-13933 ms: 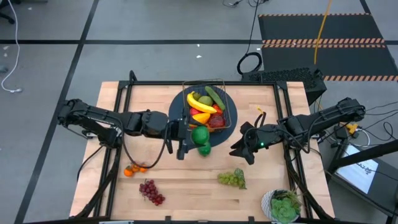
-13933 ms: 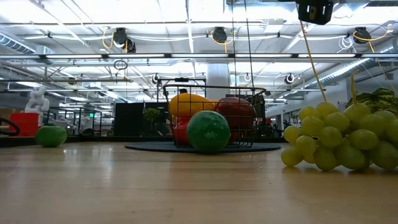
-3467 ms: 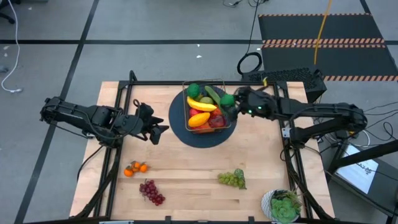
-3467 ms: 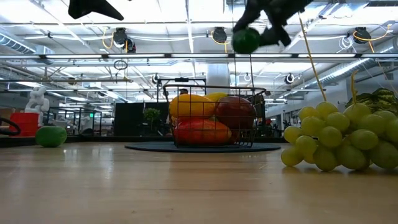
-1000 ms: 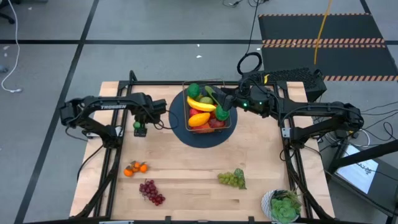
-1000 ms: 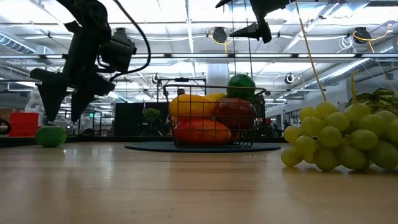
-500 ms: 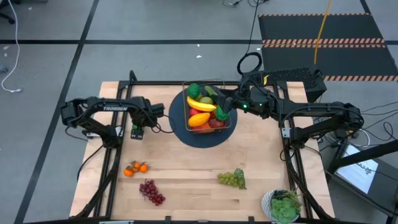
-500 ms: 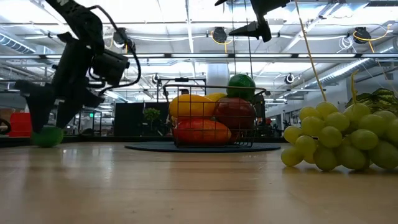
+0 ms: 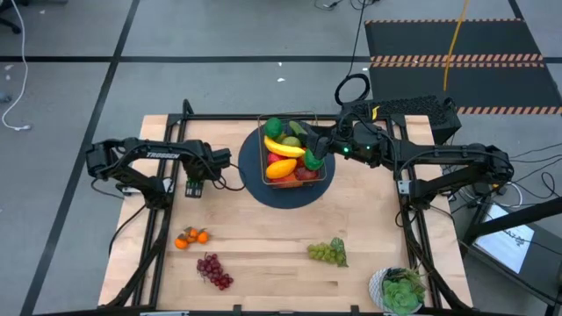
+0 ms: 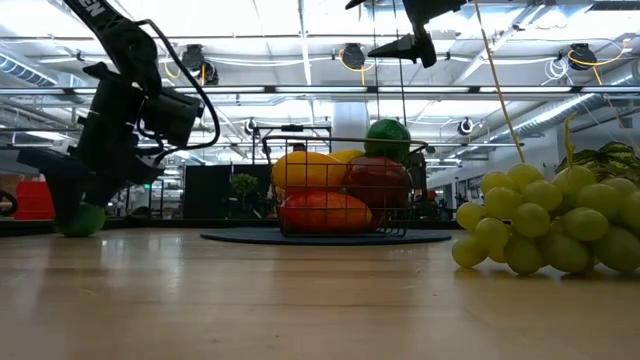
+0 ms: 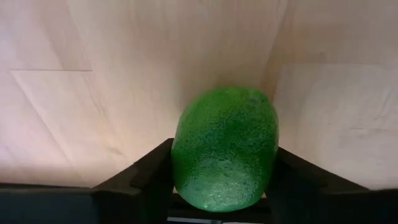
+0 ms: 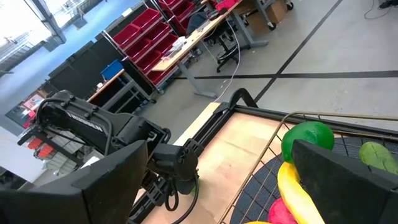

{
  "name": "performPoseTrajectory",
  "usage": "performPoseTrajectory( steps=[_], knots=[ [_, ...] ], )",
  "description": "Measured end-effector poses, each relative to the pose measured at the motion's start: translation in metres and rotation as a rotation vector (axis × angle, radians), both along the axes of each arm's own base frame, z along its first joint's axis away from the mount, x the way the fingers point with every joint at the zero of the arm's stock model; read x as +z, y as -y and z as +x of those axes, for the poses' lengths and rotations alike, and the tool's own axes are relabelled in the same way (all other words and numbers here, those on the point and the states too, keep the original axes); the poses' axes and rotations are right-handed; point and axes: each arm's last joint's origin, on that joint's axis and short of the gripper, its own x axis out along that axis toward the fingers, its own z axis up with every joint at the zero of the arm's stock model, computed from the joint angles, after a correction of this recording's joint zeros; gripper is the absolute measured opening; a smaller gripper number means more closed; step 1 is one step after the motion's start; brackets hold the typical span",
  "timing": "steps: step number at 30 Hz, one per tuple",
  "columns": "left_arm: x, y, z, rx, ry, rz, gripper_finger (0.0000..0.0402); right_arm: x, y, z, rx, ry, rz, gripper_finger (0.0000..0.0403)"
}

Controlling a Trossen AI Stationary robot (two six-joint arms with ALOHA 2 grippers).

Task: Build produce basket
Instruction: Put the green lime into the gold wire basket

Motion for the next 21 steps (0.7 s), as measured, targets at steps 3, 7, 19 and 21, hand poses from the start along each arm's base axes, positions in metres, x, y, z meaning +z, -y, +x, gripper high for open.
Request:
performPoseTrajectory(
  steps=[3, 7, 19, 21],
  knots=[
    [0.005, -0.001, 0.002, 0.029, 0.003, 0.004, 0.0193, 0.000, 0.000, 0.000, -0.003, 0.007, 0.013, 0.0392],
    [0.023, -0.002, 0.007, 0.069, -0.020, -0.002, 0.0198, 0.000, 0.000, 0.000, -0.005, 0.017, 0.032, 0.0392],
    [0.158, -0.020, 0.055, 0.209, 0.415, 0.044, 0.0202, 0.000, 0.000, 0.000, 0.001, 0.005, 0.010, 0.0392],
    [0.186, -0.021, 0.061, 0.232, 0.530, 0.051, 0.0206, 0.000, 0.000, 0.000, 0.010, -0.012, -0.020, 0.0392]
  ],
)
